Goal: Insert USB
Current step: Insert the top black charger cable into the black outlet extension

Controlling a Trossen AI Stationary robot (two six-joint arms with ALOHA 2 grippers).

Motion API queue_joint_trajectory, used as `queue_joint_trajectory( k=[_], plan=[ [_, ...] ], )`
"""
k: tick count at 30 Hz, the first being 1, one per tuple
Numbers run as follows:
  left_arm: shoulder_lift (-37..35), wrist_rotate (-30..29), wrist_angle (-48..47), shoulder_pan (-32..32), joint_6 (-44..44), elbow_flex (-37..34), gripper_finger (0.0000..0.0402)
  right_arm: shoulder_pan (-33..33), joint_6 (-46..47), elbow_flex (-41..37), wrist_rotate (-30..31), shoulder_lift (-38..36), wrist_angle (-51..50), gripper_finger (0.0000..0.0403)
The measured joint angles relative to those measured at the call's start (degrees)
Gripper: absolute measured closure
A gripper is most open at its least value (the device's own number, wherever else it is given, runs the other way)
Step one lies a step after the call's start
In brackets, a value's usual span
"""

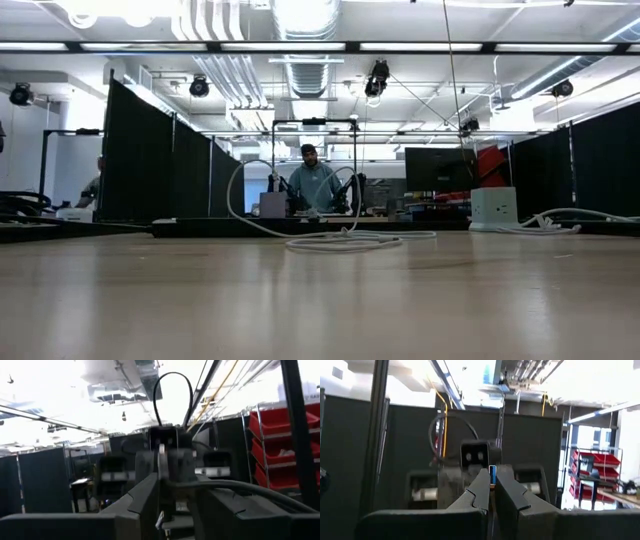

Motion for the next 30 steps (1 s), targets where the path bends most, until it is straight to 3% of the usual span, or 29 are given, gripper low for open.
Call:
queue_joint_trajectory(
  k=[15,20,30],
  plan=[
    [-1.8,-0.9,0.7,0.0,1.8,0.0,0.0299,0.0,-0.1,0.0,0.0,0.0,-0.2,0.0402],
    [-0.7,-1.5,0.7,0.0,2.2,0.0,0.0291,0.0,0.8,-0.1,-0.3,0.1,5.3,0.0402],
    [0.5,-2.7,1.9,0.1,1.8,0.0,0.0278,0.2,1.8,-0.1,-0.7,1.6,4.7,0.0402]
  ],
)
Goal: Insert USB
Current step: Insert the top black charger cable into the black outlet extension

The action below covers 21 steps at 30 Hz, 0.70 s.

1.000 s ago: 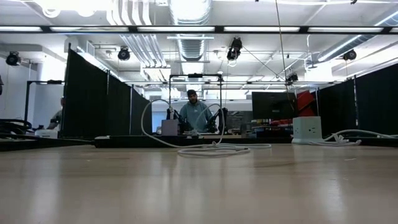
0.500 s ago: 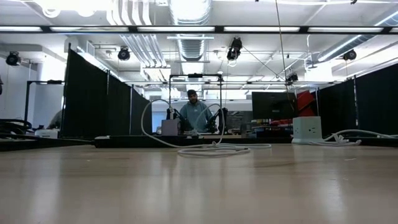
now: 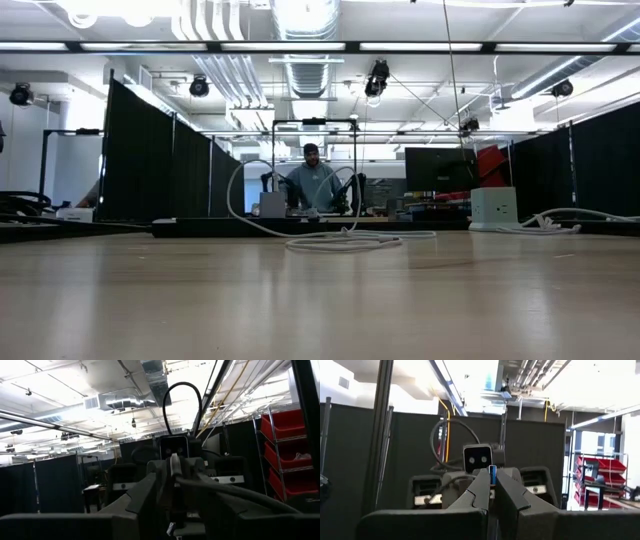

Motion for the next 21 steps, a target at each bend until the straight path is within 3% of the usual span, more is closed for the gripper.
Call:
queue_joint_trajectory(
  k=[7,16,21],
  plan=[
    [0.0,0.0,0.0,0.0,-0.3,0.0,0.0292,0.0,0.6,0.0,0.0,0.5,0.3,0.0402],
    [0.0,0.0,0.0,0.0,-0.5,0.0,0.0351,0.3,0.7,0.0,0.0,0.9,0.1,0.0402],
    [1.5,0.1,0.7,0.0,-2.5,0.1,0.0364,0.7,-0.2,0.0,0.0,1.0,0.2,0.0402]
  ],
)
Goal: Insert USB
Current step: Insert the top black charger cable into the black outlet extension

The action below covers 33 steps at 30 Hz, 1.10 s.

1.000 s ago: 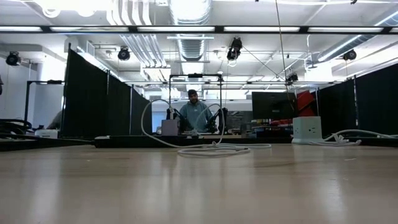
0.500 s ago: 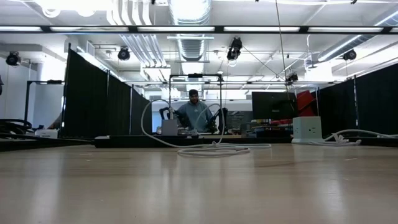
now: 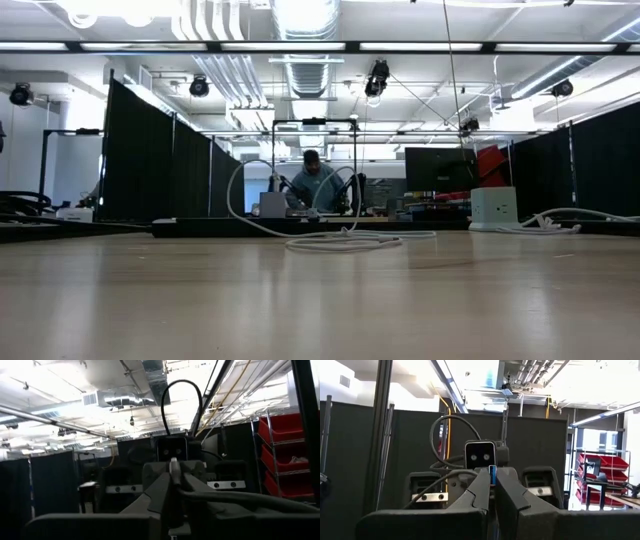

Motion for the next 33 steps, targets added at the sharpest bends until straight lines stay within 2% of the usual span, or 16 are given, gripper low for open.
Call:
queue_joint_trajectory(
  k=[16,33],
  plan=[
    [0.4,0.0,0.2,0.0,-0.5,0.0,0.0334,0.0,-2.6,0.0,0.3,-0.3,-2.1,0.0402],
    [-1.6,0.0,-1.6,0.0,1.2,0.0,0.0331,-1.1,-4.2,0.0,0.6,-1.5,-3.6,0.0402]
  ],
)
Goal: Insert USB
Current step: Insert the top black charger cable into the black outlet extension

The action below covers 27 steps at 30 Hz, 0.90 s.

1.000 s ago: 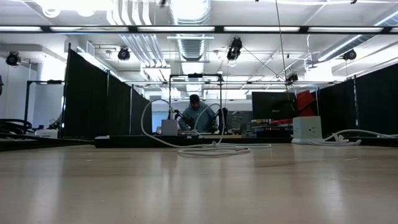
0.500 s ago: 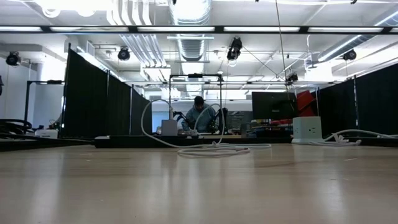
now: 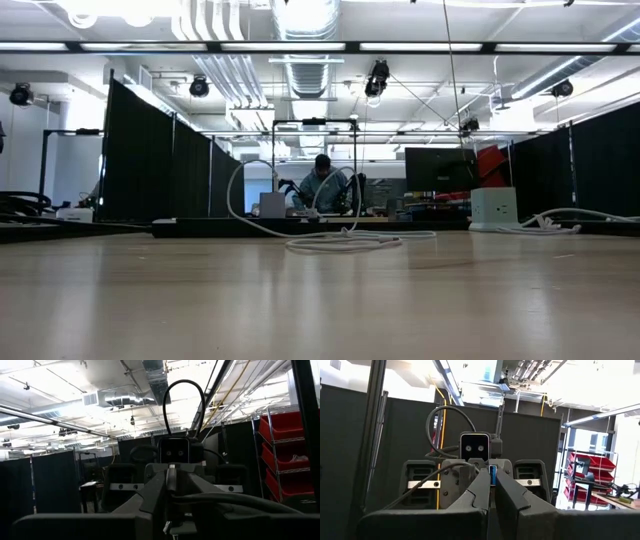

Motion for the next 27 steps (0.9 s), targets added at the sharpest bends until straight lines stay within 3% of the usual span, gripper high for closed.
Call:
queue_joint_trajectory(
  k=[16,20,27],
  plan=[
    [-0.3,-1.0,-1.0,0.0,0.5,0.0,0.0331,-1.0,0.0,0.0,-0.1,-0.9,-0.1,0.0402],
    [-0.3,-3.6,-0.9,0.0,0.4,0.0,0.0333,-1.0,0.1,0.0,0.1,-0.8,-0.2,0.0402],
    [-0.4,-4.1,-2.0,0.1,-0.5,0.0,0.0394,-1.0,0.1,0.0,0.1,-0.8,-0.3,0.0402]
  ],
)
